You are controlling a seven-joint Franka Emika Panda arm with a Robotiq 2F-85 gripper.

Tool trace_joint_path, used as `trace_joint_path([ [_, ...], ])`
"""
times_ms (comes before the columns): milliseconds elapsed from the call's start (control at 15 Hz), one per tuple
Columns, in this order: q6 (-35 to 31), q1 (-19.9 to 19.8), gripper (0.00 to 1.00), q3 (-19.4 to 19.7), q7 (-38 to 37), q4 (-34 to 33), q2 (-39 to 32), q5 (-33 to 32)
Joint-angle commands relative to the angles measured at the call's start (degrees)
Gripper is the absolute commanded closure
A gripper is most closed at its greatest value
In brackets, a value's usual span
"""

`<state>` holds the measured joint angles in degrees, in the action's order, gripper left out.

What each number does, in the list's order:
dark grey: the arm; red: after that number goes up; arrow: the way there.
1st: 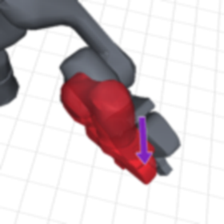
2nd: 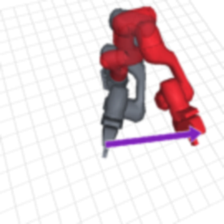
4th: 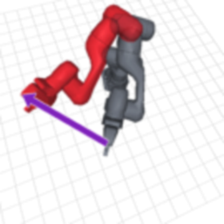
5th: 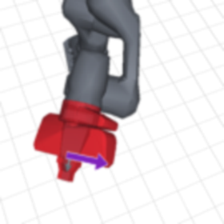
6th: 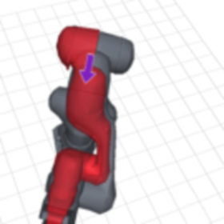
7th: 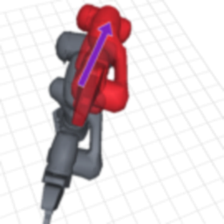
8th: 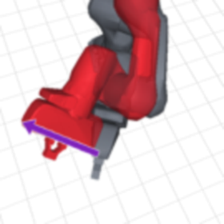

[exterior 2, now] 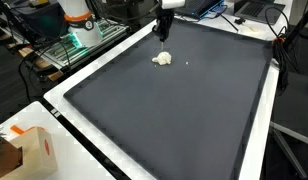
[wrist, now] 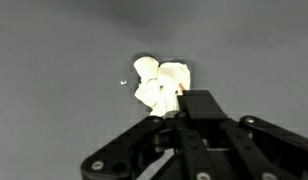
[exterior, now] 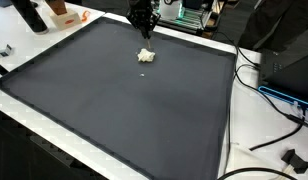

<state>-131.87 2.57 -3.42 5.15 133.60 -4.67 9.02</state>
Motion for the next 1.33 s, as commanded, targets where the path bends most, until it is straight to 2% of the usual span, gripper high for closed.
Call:
trace_joint_path([
  [0, -2.48, -0.13, 0.97, -0.32, 2.63, 0.98, -1.05, 2.39],
  [400, -6.1, -0.23, 0.97, -0.3, 3.32, 1.28, -2.98, 1.45],
  [1267, -5.76, -0.09, 0.97, -0.33, 2.74, 0.88, -5.74, -0.17],
])
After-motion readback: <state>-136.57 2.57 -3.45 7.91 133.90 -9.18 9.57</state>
